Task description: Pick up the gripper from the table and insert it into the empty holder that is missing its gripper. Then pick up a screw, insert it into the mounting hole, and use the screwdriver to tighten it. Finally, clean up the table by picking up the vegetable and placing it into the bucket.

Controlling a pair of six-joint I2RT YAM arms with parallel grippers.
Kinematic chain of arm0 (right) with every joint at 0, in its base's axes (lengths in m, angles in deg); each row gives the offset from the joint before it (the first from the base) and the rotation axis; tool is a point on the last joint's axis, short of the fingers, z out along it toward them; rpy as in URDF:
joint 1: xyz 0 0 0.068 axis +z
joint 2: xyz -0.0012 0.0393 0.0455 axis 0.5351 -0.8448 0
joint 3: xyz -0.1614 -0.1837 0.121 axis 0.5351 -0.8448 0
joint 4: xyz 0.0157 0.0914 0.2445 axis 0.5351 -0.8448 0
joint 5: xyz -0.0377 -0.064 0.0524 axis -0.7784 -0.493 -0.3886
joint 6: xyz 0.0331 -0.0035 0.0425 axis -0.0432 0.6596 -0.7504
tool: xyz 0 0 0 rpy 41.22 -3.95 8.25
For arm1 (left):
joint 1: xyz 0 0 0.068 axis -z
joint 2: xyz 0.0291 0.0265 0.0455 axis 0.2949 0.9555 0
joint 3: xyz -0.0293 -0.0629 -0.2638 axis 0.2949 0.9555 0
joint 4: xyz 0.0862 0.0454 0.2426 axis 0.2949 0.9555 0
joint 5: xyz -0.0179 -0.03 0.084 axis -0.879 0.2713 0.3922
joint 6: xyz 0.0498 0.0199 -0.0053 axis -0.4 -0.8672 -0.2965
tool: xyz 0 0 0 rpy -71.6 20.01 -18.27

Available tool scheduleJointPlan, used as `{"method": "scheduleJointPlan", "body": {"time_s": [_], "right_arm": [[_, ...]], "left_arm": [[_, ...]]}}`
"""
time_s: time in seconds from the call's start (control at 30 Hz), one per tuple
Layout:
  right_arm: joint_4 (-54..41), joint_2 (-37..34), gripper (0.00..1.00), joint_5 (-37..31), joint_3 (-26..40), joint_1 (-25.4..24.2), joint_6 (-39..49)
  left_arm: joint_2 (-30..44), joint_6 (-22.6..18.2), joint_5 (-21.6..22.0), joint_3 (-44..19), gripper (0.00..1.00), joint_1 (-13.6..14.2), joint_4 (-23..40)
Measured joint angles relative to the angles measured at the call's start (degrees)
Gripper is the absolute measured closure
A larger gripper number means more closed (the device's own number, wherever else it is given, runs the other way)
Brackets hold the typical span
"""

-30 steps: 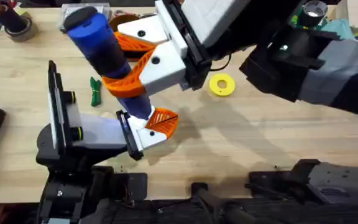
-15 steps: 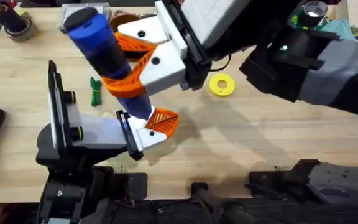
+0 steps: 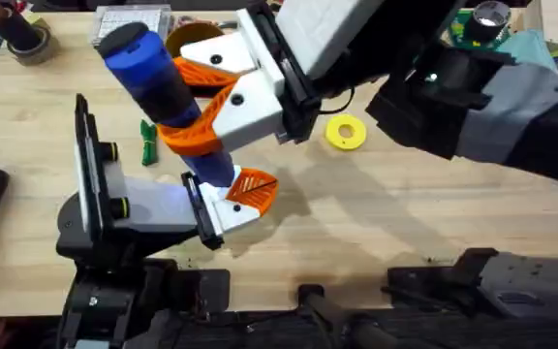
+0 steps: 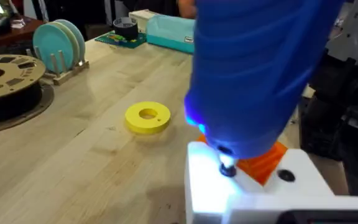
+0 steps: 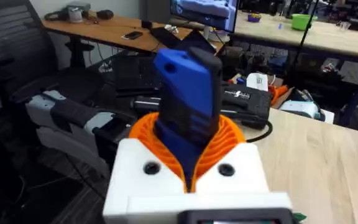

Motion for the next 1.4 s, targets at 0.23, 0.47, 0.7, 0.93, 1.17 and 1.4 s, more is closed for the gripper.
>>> {"method": "scheduleJointPlan", "body": {"time_s": [0.23, 0.47, 0.7, 0.93, 1.17, 1.4], "right_arm": [[0.0, 0.0, 0.977, 0.0, 0.0, 0.0, 0.2], [0.0, 0.0, 0.977, 0.1, 0.0, 0.0, 0.2], [0.0, 0.0, 0.977, 0.0, -0.1, 0.0, 0.2], [1.1, 0.0, 0.977, 0.0, -0.3, 0.0, 0.1], [5.5, 0.0, 0.977, 0.0, 1.7, -2.5, -8.6], [1.6, 0.0, 0.977, -0.2, 7.7, -3.6, -10.4]], "left_arm": [[0.0, 0.0, 0.0, 0.0, 0.992, 0.0, 0.0], [0.0, 0.3, 0.2, 0.0, 0.992, 0.0, 0.0], [0.0, 0.3, 0.1, 0.0, 0.992, 0.0, 0.0], [0.0, 0.3, 0.2, 0.0, 0.992, 0.0, 0.0], [0.0, 0.2, 0.1, 0.0, 0.992, 0.0, 0.0], [0.0, 0.2, 0.1, 0.0, 0.992, 0.0, 0.0]]}}
